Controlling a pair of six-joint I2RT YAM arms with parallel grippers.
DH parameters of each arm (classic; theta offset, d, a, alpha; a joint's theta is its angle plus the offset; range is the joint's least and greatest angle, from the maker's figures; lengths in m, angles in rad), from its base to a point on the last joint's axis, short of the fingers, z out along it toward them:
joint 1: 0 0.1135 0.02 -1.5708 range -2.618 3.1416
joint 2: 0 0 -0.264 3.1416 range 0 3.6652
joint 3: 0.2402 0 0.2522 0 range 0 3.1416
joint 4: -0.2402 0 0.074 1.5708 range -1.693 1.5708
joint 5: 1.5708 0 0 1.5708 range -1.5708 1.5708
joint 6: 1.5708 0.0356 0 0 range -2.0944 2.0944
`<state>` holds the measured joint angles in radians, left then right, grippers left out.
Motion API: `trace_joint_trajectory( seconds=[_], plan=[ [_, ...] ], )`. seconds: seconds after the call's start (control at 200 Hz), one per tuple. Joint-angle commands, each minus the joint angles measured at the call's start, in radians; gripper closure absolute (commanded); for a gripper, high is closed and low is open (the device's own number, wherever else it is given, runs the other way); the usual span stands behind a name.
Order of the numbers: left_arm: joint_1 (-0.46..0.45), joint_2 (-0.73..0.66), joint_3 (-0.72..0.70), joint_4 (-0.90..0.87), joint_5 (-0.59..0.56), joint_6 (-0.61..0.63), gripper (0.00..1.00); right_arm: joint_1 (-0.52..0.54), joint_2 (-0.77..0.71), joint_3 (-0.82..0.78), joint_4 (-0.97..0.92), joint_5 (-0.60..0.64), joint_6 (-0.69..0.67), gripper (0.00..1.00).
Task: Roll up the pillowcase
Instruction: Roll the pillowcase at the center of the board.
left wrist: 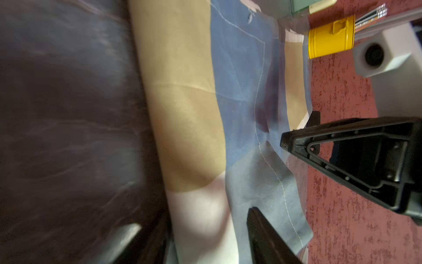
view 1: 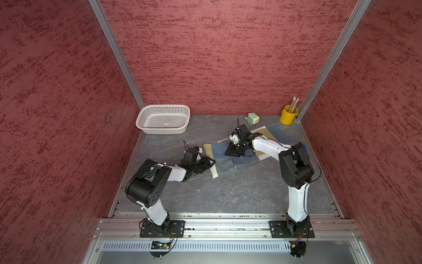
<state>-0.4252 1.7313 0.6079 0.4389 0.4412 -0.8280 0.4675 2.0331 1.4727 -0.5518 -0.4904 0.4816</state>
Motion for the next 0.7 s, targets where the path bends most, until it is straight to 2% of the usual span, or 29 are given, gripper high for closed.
trace_joint_trajectory(
  seconds=[0.0, 0.065, 0.15, 0.28, 0.381, 0.451, 0.571, 0.696],
  plan=[
    [-0.016, 0.071, 0.007, 0.029, 0.003, -0.035, 0.61, -0.006, 0.008, 0.025, -0.008, 0.027, -0.002, 0.75],
    [-0.010, 0.071, 0.007, 0.013, -0.024, -0.036, 0.84, -0.007, 0.002, 0.024, -0.011, 0.029, 0.002, 0.75],
    [0.015, 0.013, 0.004, -0.092, -0.081, -0.020, 1.00, -0.010, -0.007, 0.021, -0.023, 0.048, -0.009, 0.79],
    [0.084, -0.159, 0.030, -0.410, -0.199, 0.065, 1.00, -0.012, -0.006, 0.021, -0.073, 0.134, -0.062, 0.85],
    [0.113, -0.278, 0.129, -0.740, -0.347, 0.179, 1.00, -0.011, 0.022, 0.034, -0.119, 0.226, -0.097, 0.89],
    [0.130, -0.326, 0.192, -0.899, -0.423, 0.237, 1.00, -0.010, 0.040, 0.046, -0.140, 0.258, -0.112, 0.91],
    [0.154, -0.306, 0.306, -1.072, -0.467, 0.291, 1.00, 0.008, 0.067, 0.061, -0.122, 0.245, -0.114, 0.94],
    [0.130, -0.212, 0.420, -1.170, -0.508, 0.308, 1.00, 0.046, 0.114, 0.102, -0.113, 0.221, -0.110, 0.94]
  ],
)
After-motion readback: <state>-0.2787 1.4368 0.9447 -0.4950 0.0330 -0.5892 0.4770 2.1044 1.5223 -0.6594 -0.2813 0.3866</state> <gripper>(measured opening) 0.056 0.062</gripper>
